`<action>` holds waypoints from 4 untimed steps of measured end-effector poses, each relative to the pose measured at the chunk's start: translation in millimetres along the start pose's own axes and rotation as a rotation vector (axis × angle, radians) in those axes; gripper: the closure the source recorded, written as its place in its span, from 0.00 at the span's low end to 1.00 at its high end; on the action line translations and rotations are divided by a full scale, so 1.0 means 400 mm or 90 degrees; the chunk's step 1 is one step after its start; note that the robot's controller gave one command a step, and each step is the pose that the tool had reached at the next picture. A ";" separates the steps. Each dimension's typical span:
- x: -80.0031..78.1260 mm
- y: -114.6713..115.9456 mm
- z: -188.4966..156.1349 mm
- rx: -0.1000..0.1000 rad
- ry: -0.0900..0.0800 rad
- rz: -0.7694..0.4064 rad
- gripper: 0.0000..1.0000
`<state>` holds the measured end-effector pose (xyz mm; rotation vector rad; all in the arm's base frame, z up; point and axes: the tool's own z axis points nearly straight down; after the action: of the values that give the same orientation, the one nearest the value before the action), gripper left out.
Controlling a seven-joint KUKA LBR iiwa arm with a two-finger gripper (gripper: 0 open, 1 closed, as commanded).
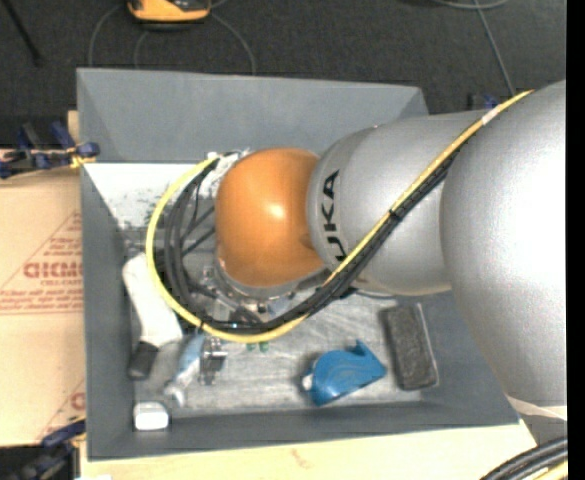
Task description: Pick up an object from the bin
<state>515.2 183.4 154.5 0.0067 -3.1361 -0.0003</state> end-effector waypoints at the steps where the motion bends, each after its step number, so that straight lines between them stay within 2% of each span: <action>1: -0.005 -0.002 -0.010 -0.001 -0.005 0.002 0.00; 2: -0.086 -0.112 0.098 -0.002 -0.011 -0.015 0.00; 3: -0.032 -0.073 0.203 -0.002 -0.007 0.074 1.00; 4: -0.032 -0.073 0.203 -0.002 -0.007 0.075 1.00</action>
Offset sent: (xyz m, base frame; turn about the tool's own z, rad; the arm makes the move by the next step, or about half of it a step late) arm 0.0538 -0.0840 -0.0789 -0.0278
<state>527.7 154.2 73.3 -0.1794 -3.1413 -0.0058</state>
